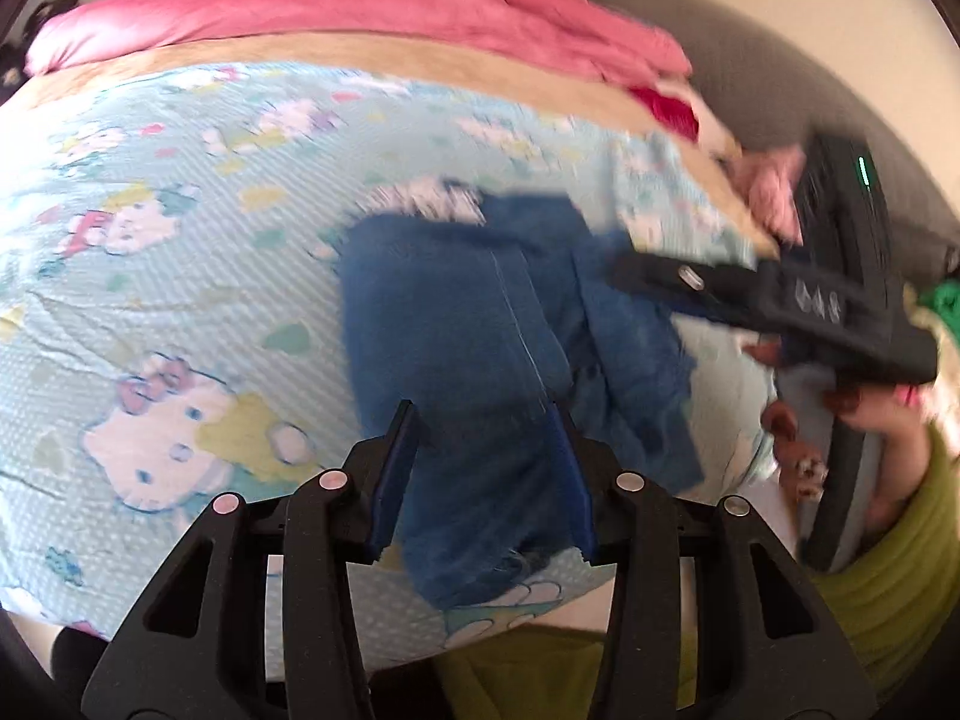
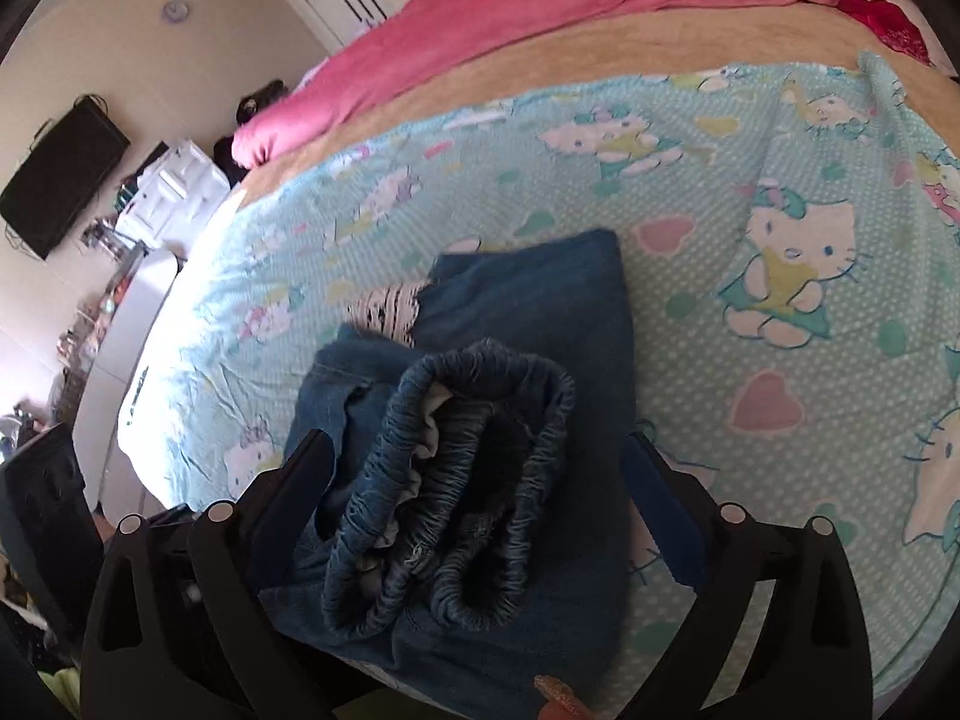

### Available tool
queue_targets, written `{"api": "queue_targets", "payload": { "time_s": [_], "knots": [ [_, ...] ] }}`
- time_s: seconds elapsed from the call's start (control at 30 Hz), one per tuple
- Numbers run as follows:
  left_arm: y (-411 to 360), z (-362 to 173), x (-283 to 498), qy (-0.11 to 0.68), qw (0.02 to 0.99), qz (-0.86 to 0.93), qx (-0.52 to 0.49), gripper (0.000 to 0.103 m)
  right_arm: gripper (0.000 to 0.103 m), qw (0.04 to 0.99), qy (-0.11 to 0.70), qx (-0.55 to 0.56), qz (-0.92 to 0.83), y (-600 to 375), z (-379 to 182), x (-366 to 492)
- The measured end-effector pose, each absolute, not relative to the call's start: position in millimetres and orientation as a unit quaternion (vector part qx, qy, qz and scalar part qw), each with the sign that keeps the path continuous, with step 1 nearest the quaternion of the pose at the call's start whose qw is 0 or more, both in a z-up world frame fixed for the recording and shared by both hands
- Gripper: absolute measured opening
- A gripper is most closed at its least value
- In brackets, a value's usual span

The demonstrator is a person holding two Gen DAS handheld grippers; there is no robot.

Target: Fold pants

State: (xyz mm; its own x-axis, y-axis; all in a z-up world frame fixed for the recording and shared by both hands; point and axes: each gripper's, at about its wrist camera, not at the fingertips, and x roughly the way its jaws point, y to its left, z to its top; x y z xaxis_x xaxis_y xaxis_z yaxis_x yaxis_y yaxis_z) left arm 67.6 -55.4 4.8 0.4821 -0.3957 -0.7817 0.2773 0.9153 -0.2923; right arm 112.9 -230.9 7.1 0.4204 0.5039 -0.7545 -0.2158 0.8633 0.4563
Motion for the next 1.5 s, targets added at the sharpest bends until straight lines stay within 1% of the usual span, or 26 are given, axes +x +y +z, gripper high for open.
{"api": "queue_targets", "payload": {
  "time_s": [0.03,0.07,0.1,0.2,0.27,0.33,0.4,0.43,0.57,0.63,0.7,0.73,0.83,0.9,0.93,1.0,1.17,1.27,1.43,1.47,1.5],
  "knots": [
    [-59,1,65,0.473,0.859,-0.191,-0.049,0.036,0.053,0.825,0.495,0.143,0.231,-226,6,113],
    [-60,-4,62,0.473,0.861,-0.183,-0.035,0.036,0.045,0.823,0.496,0.138,0.242,-220,6,114],
    [-52,-10,52,0.472,0.863,-0.179,-0.029,0.036,0.042,0.824,0.483,0.140,0.260,-215,11,112],
    [-44,-9,44,0.465,0.870,-0.163,-0.027,0.036,0.041,0.826,0.448,0.154,0.305,-213,24,111],
    [-40,-10,46,0.465,0.871,-0.158,-0.027,0.036,0.041,0.836,0.449,0.138,0.282,-217,18,115],
    [-40,-12,46,0.470,0.867,-0.163,-0.033,0.037,0.042,0.828,0.480,0.151,0.250,-231,-1,122],
    [-40,-14,41,0.472,0.865,-0.167,-0.027,0.037,0.057,0.820,0.491,0.171,0.240,-241,-12,121],
    [-41,-12,40,0.472,0.865,-0.168,-0.024,0.037,0.059,0.821,0.490,0.170,0.239,-243,-13,119],
    [-41,-8,39,0.471,0.865,-0.172,-0.026,0.039,0.069,0.827,0.484,0.165,0.231,-247,-3,113],
    [-39,-6,38,0.469,0.866,-0.172,-0.026,0.041,0.071,0.833,0.479,0.161,0.224,-250,5,113],
    [-38,-4,35,0.467,0.867,-0.172,-0.030,0.046,0.077,0.843,0.468,0.158,0.213,-256,16,108],
    [-37,-2,32,0.466,0.868,-0.171,-0.031,0.048,0.079,0.847,0.463,0.157,0.207,-258,21,105],
    [-36,7,27,0.456,0.873,-0.171,-0.026,0.057,0.079,0.859,0.450,0.148,0.193,-263,32,95],
    [-36,12,24,0.450,0.876,-0.171,-0.022,0.067,0.079,0.865,0.445,0.143,0.183,-267,38,86],
    [-36,14,22,0.447,0.878,-0.170,-0.020,0.070,0.080,0.867,0.443,0.142,0.179,-268,39,82],
    [-36,18,20,0.440,0.882,-0.168,-0.018,0.078,0.080,0.870,0.442,0.136,0.171,-270,43,71],
    [-35,24,19,0.432,0.888,-0.159,-0.017,0.087,0.080,0.873,0.445,0.121,0.158,-272,43,48],
    [-30,27,20,0.425,0.892,-0.152,-0.016,0.088,0.080,0.876,0.446,0.121,0.138,-271,36,33],
    [-5,34,34,0.411,0.903,-0.119,-0.038,0.088,0.080,0.877,0.443,0.129,0.132,-250,24,11],
    [-1,36,36,0.408,0.905,-0.112,-0.039,0.083,0.080,0.876,0.444,0.131,0.139,-245,23,9],
    [3,38,40,0.407,0.906,-0.106,-0.042,0.072,0.080,0.873,0.445,0.134,0.150,-236,21,8]
  ]
}}
